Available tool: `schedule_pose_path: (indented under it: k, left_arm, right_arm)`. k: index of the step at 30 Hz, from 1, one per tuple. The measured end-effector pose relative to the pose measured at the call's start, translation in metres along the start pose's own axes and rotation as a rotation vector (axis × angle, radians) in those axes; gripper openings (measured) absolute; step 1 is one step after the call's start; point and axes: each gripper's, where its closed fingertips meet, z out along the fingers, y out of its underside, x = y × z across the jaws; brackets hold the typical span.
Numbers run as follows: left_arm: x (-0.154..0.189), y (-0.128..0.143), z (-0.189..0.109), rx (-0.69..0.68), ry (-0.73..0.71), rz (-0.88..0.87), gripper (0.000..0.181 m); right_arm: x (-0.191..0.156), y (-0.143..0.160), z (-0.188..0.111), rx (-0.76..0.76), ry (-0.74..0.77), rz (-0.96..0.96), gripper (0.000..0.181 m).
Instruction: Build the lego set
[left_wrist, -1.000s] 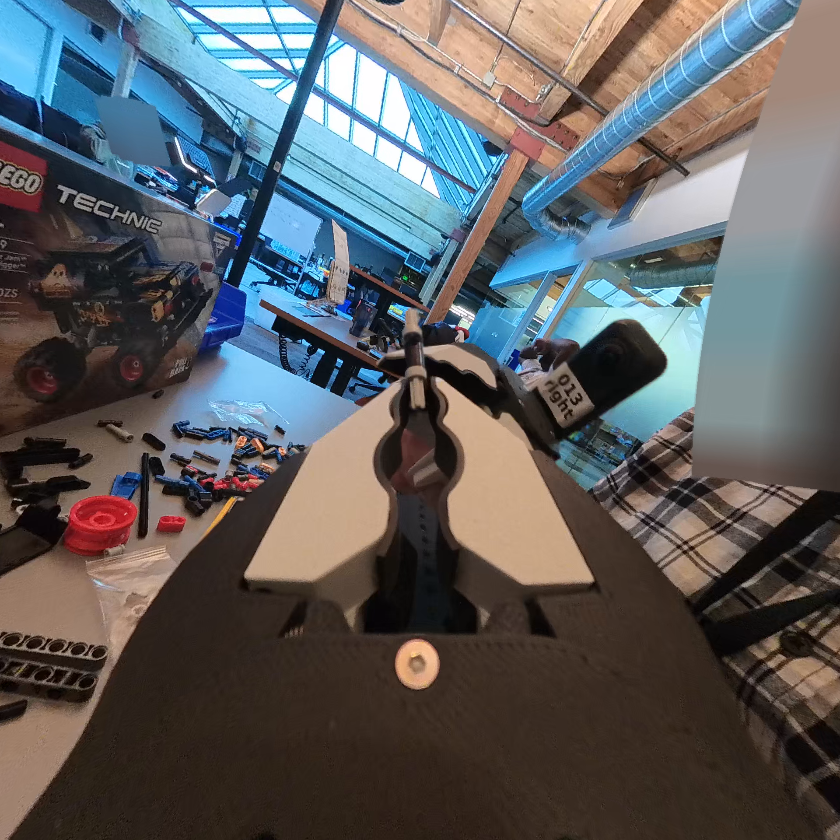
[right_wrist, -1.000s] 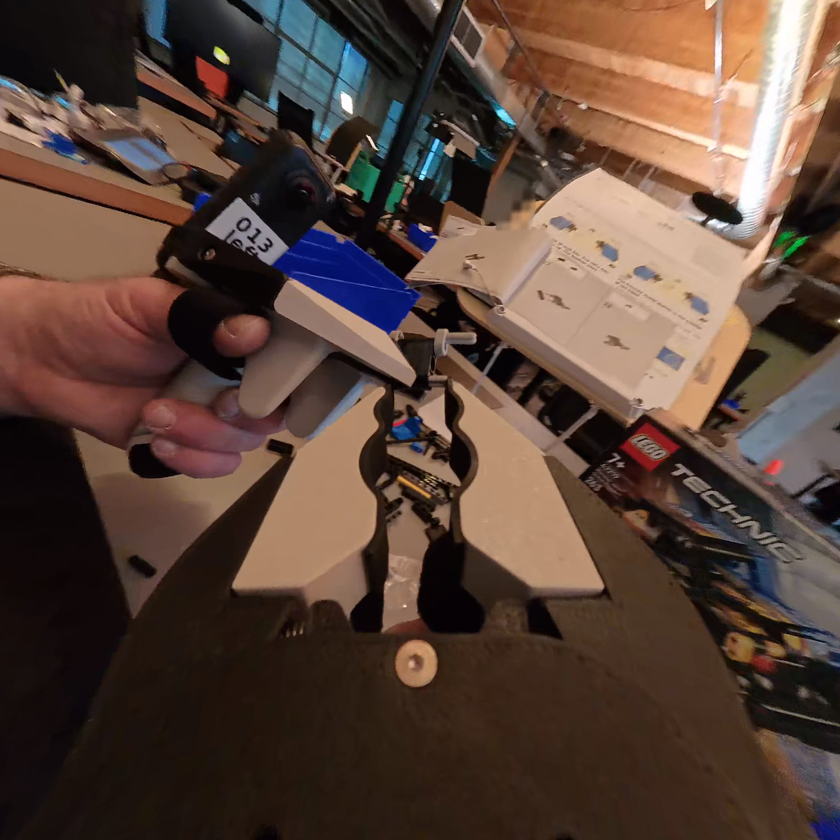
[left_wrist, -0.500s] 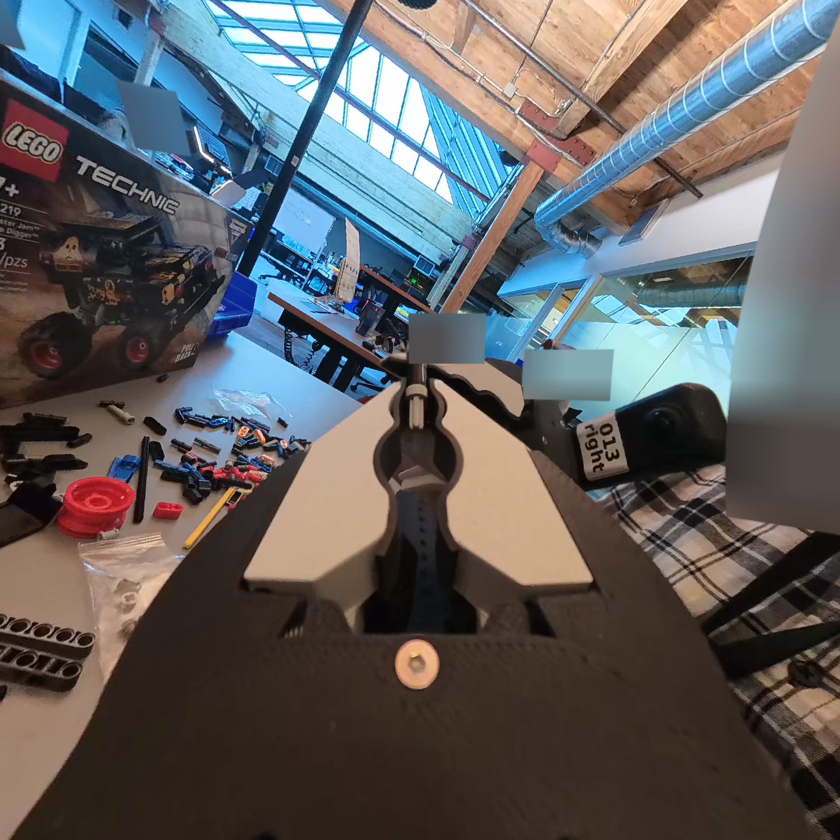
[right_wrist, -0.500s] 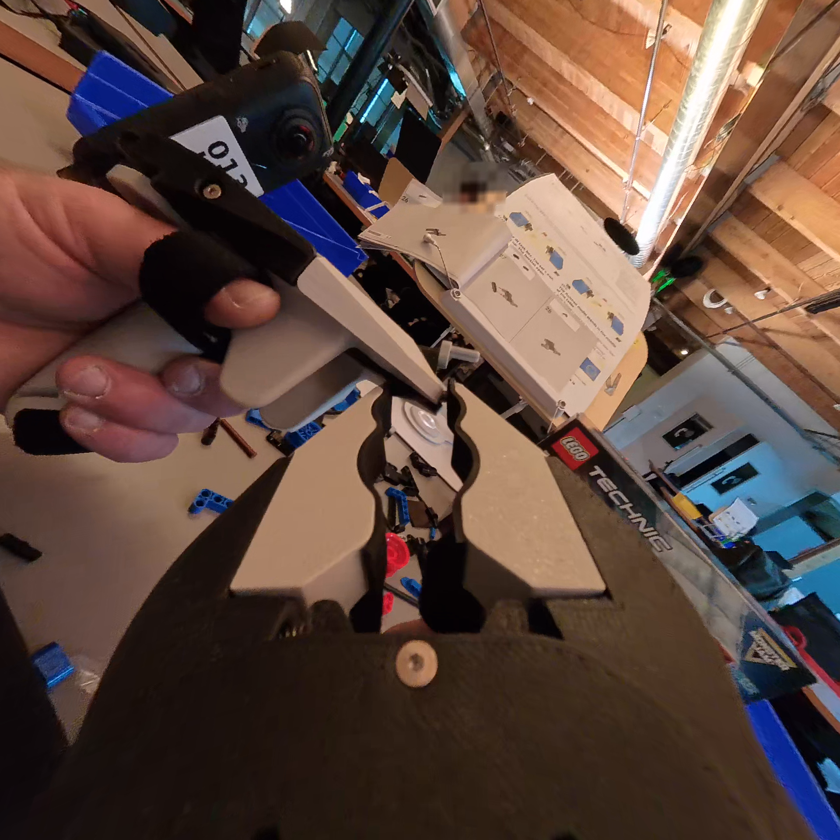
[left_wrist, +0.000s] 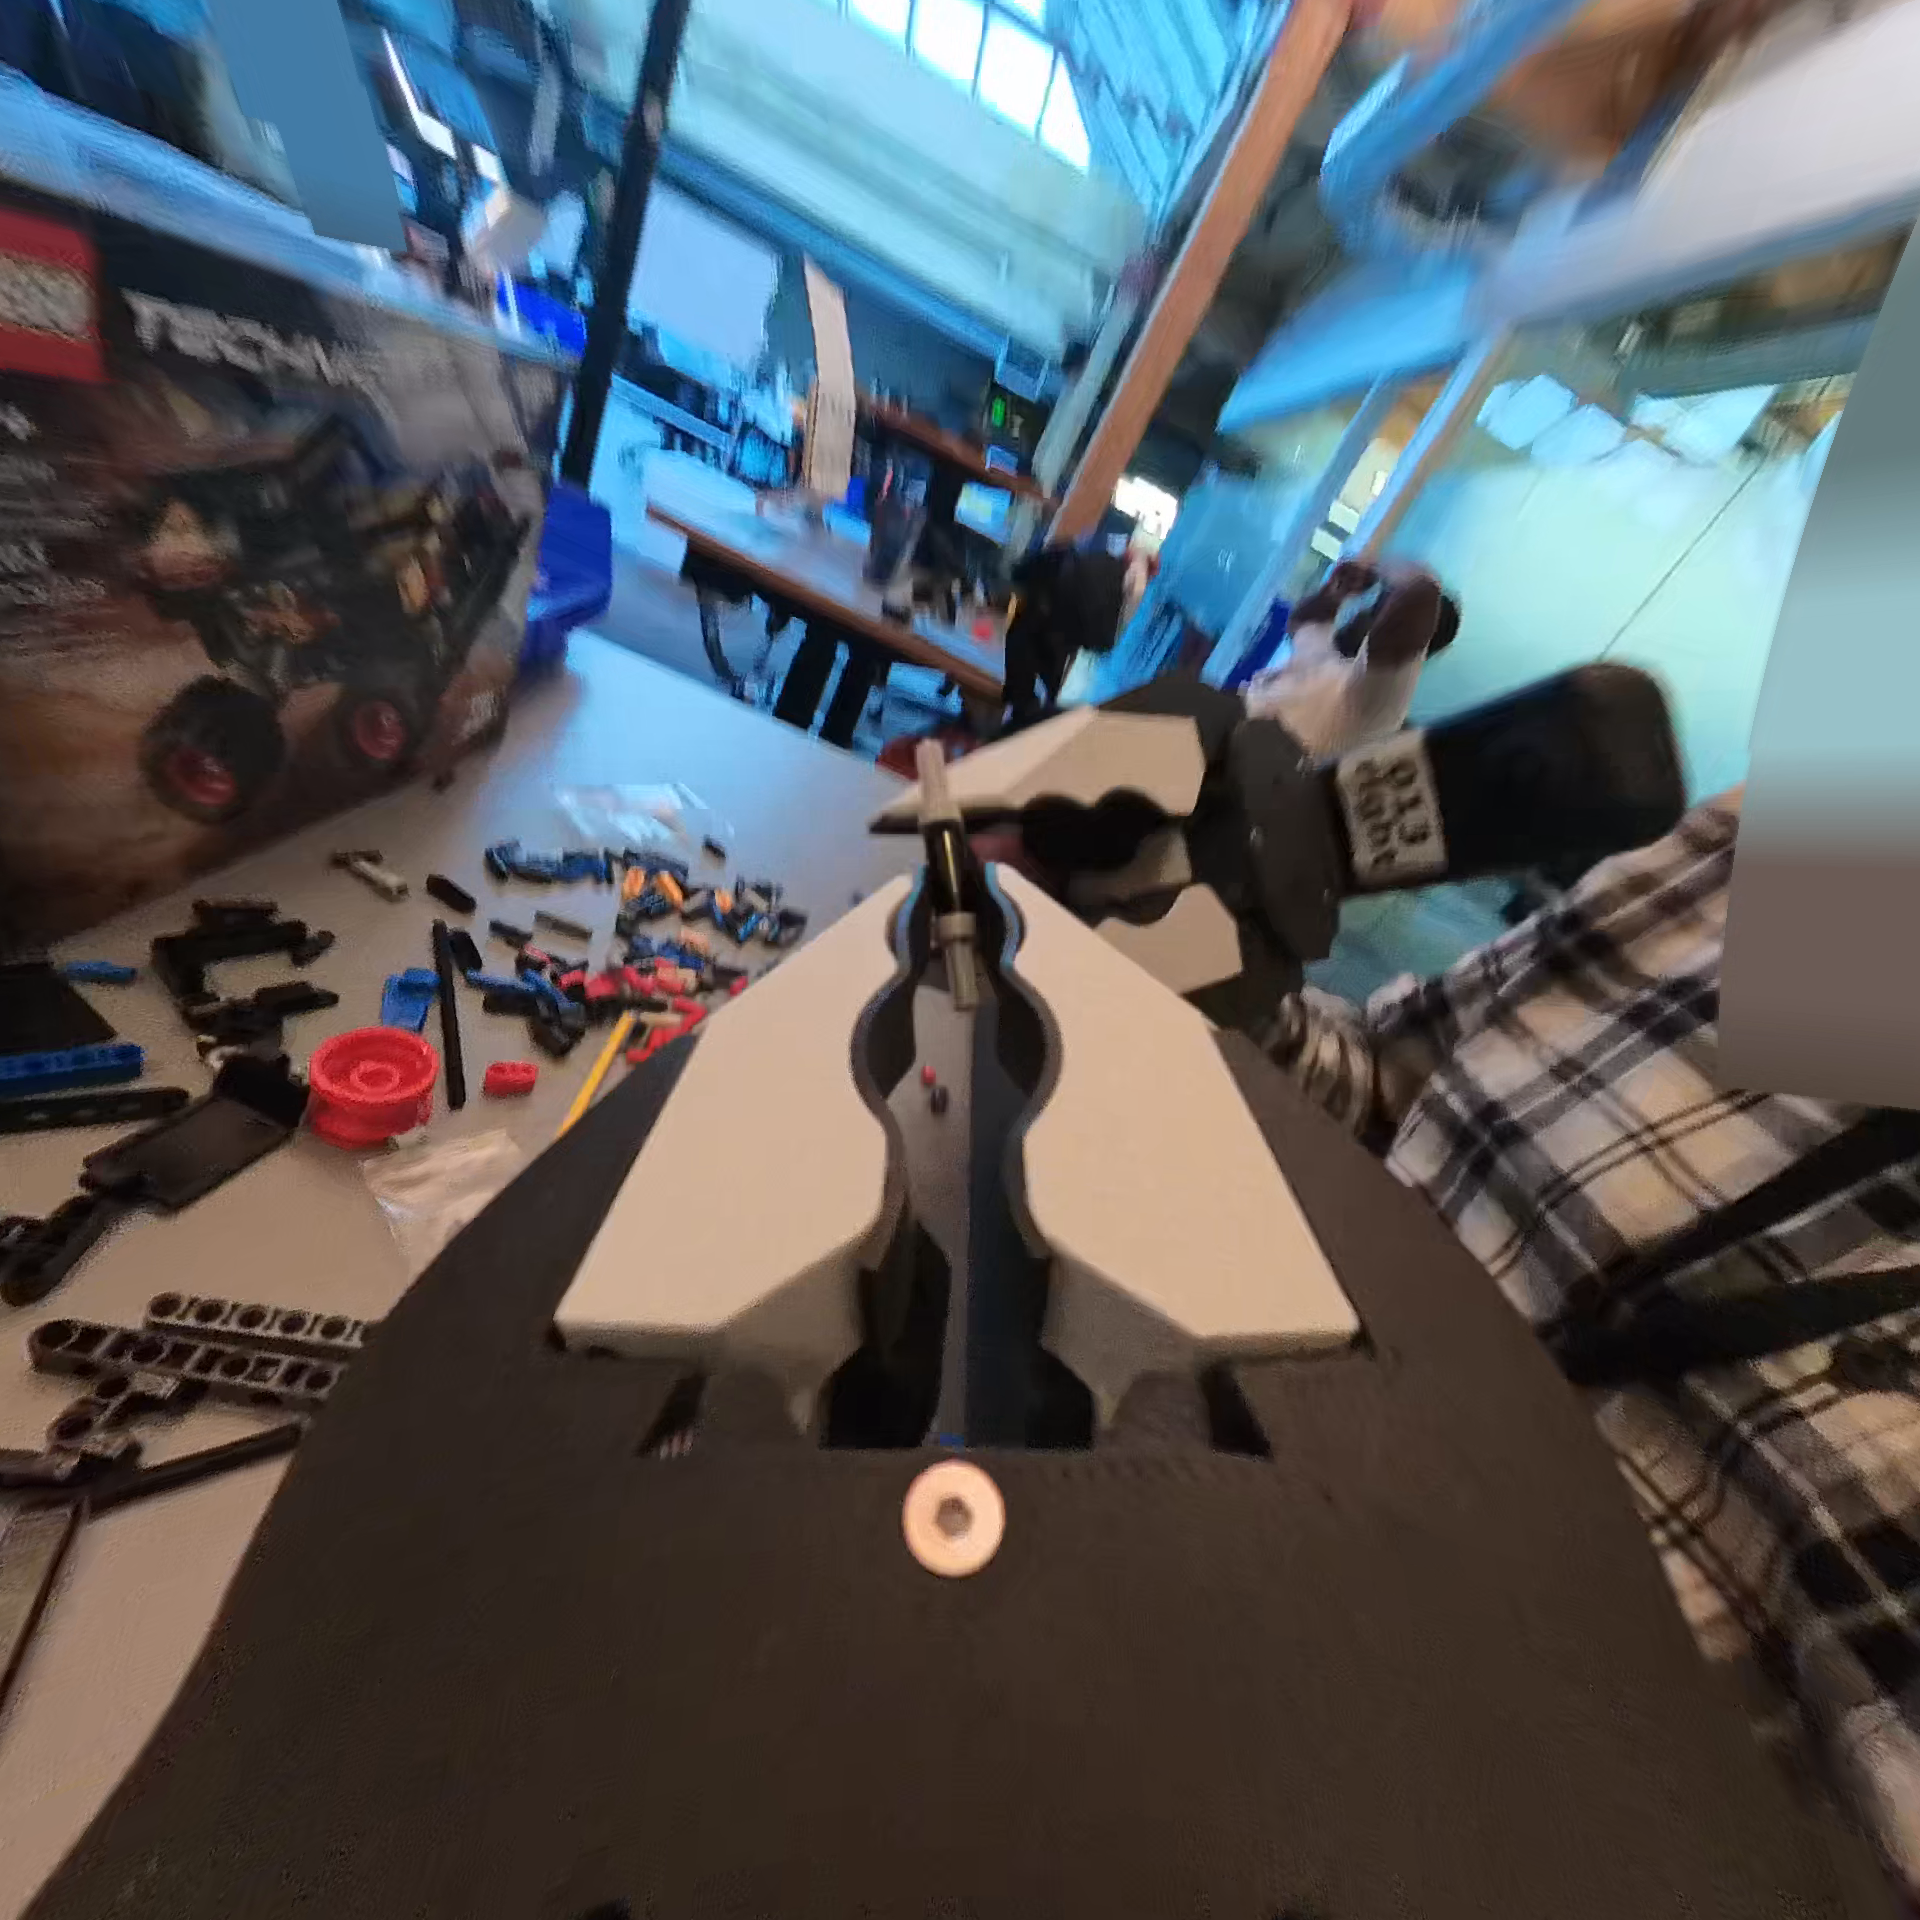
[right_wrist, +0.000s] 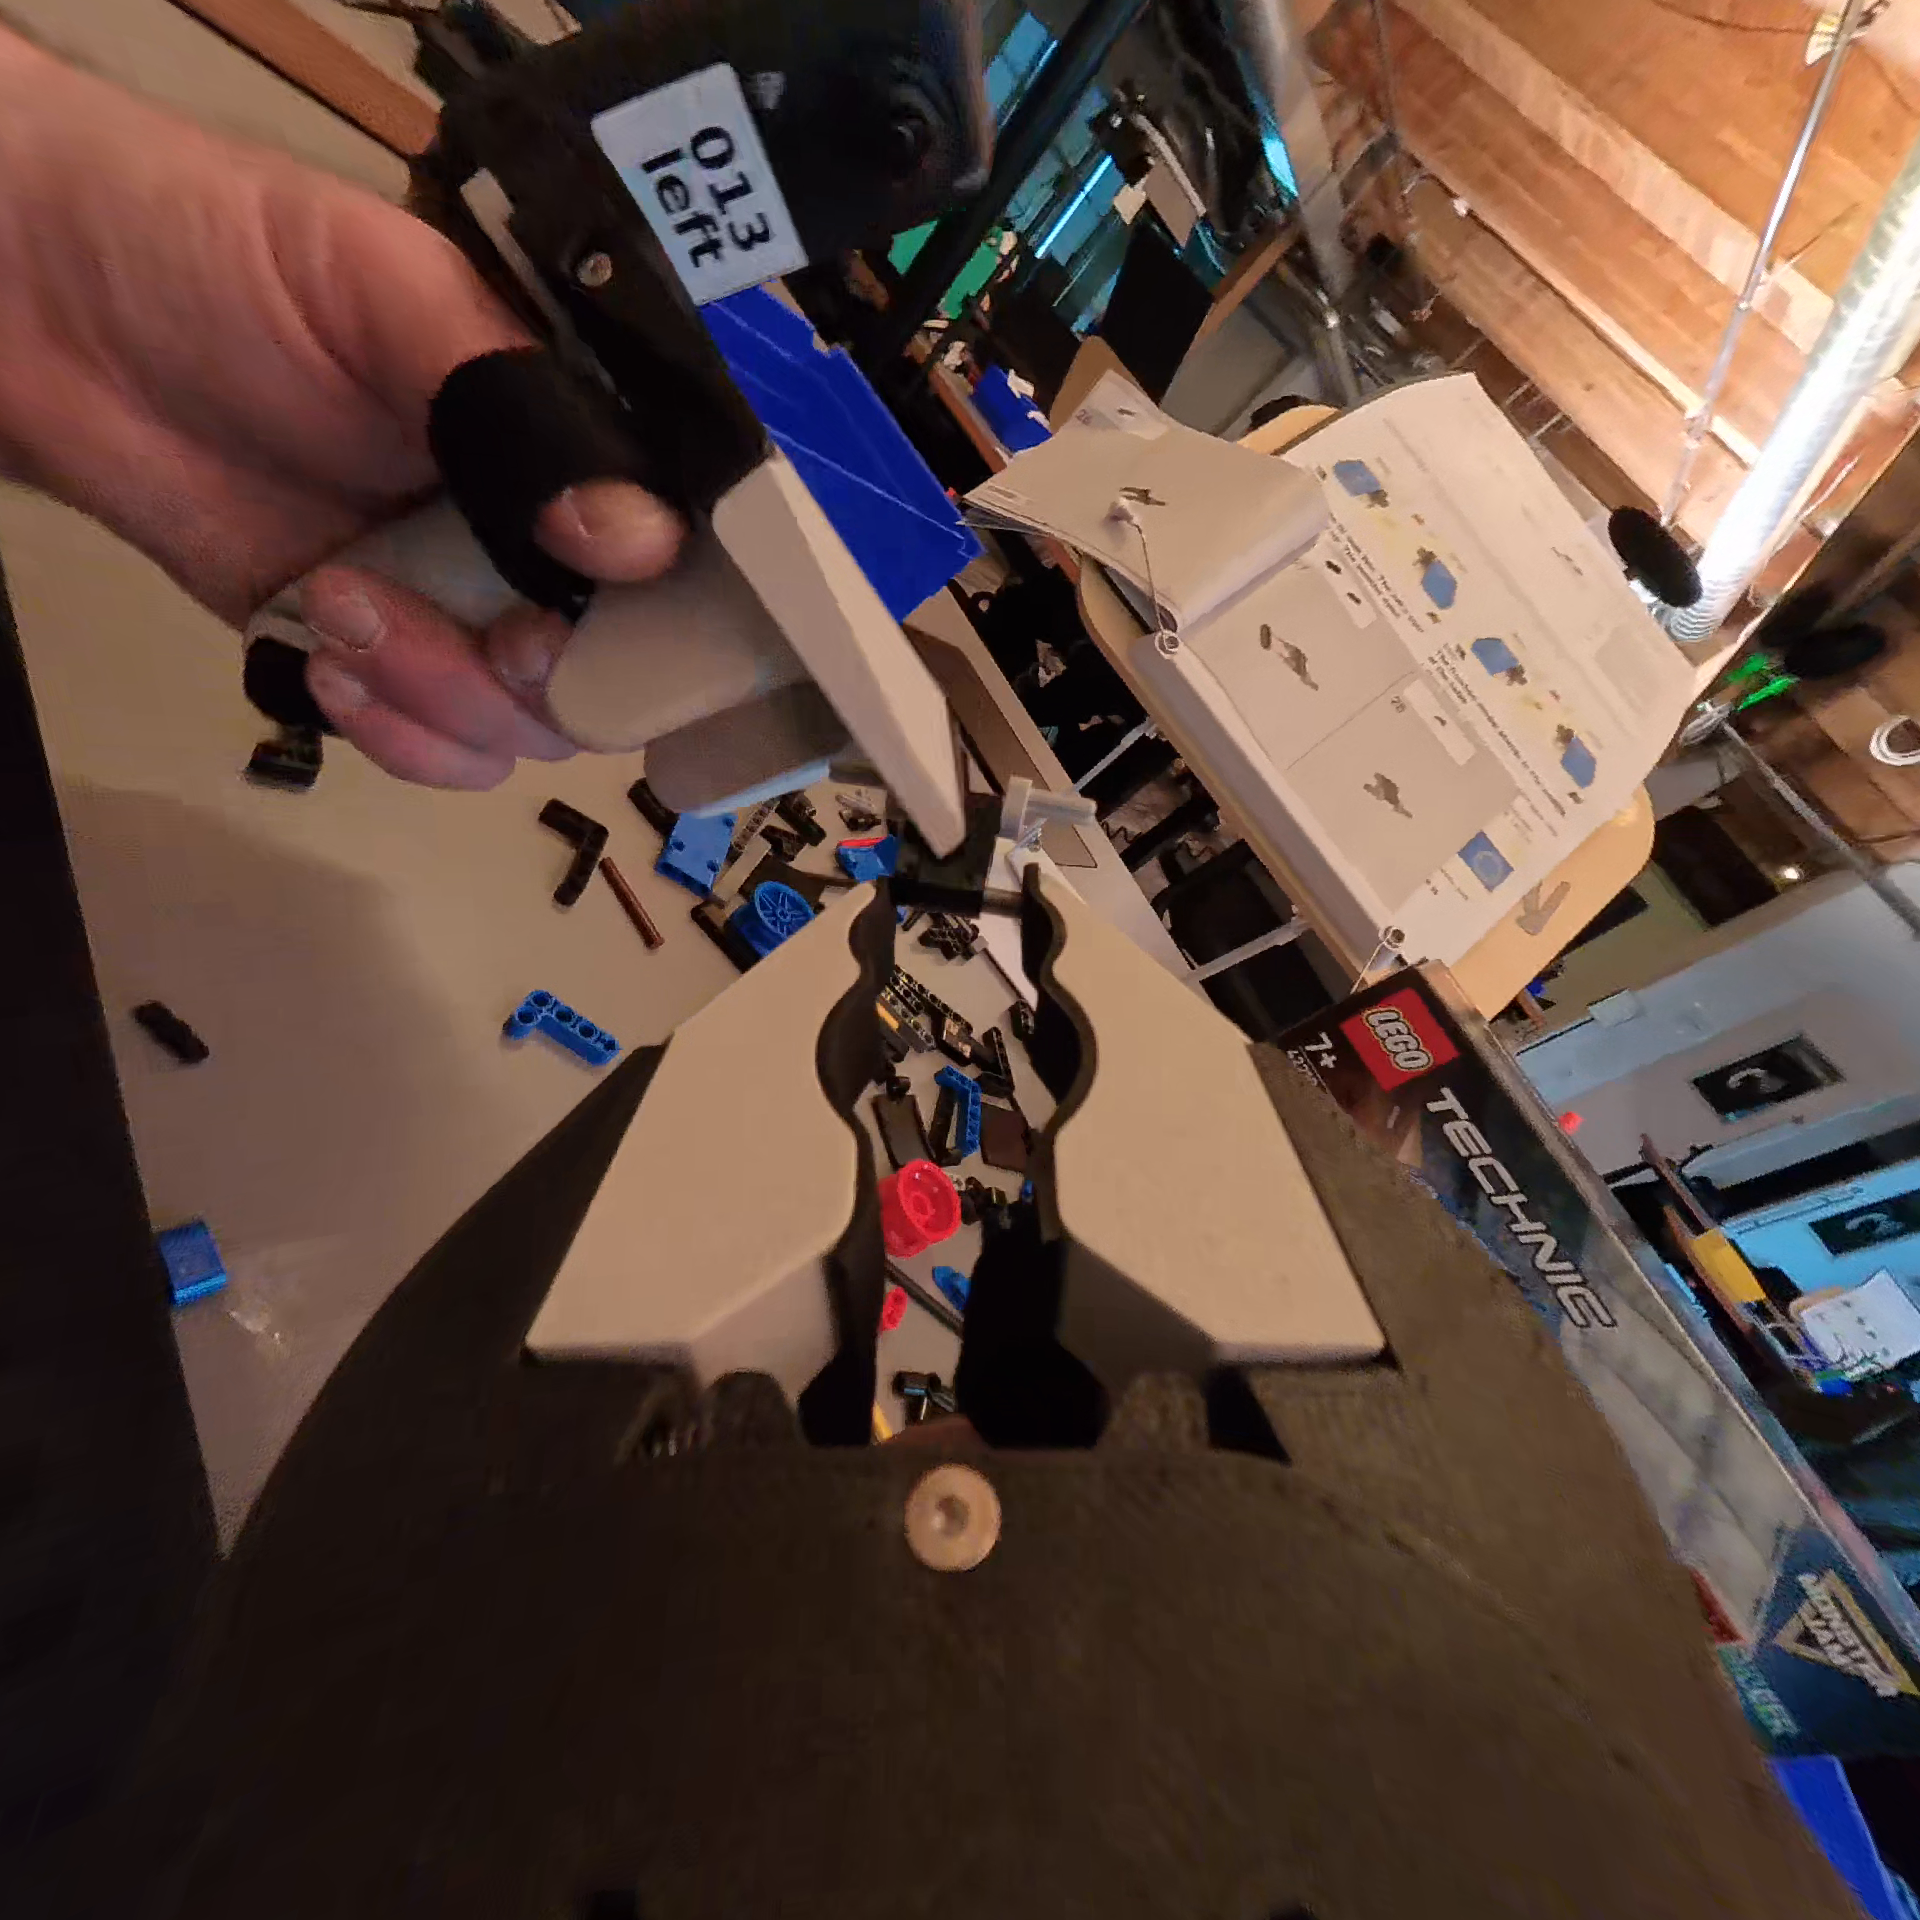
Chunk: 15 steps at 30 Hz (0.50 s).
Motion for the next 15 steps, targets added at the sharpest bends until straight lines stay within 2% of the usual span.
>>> schedule_pose_path:
  k: [3,15]
  left_arm:
    - [-0.003,0.003,0.004,-0.011,-0.011,-0.029,0.005]
    - [-0.012,0.003,0.008,0.087,-0.033,-0.111,0.005]
  right_arm:
    - [0.001,0.004,0.001,-0.019,-0.024,-0.009,0.024]
    - [0.005,0.009,0.009,-0.046,0.070,0.006,0.023]
